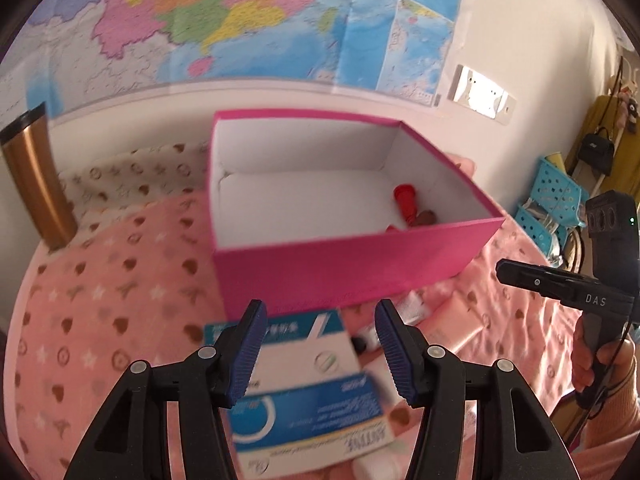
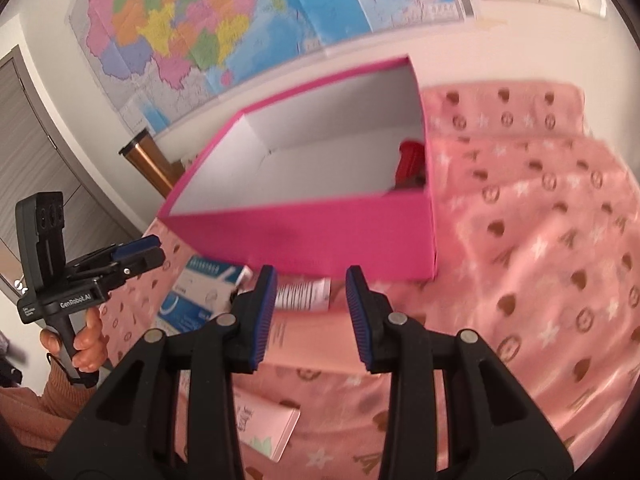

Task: Organize rigid objects
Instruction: 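Grasp the white-blue ANTINE medicine box with the right tool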

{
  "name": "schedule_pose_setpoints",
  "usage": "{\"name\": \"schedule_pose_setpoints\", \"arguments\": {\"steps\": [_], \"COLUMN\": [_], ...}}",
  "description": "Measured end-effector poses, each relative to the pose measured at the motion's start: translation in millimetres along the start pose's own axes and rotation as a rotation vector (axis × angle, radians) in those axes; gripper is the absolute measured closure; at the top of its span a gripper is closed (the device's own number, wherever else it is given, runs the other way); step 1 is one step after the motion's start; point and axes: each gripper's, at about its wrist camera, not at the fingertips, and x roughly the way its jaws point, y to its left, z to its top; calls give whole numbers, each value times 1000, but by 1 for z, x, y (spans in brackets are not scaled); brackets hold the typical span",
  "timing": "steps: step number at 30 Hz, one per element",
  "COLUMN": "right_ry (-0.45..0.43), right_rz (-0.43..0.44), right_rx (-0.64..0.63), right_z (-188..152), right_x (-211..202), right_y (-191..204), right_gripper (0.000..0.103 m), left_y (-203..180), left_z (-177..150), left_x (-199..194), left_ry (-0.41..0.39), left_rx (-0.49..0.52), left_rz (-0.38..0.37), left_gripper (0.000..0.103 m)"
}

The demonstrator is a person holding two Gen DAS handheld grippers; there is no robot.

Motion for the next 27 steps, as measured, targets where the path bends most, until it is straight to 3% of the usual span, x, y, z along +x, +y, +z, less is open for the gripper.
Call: {"name": "schedule_pose_setpoints", "arguments": {"steps": [8,15,21,27], "right_ry": [82,165,266,333], "right_rz": [50,179,240,260], "right_rx": [-30,-139,-176,-133], "right_z": [-20,-33,-46,-51], "right_x": [16,39,70,95], "right_y": [17,65,92,96], "right_gripper": [65,65,65,65], "left_y": [17,39,47,45], "left_z": [-24,-43,-54,-62], "left_x": [0,9,8,1], "left_ry": [31,89,115,138], "left_rx": [-46,-95,-109,-82], "left_rz": [66,105,100,50], "left_gripper": [46,46,46,46]}}
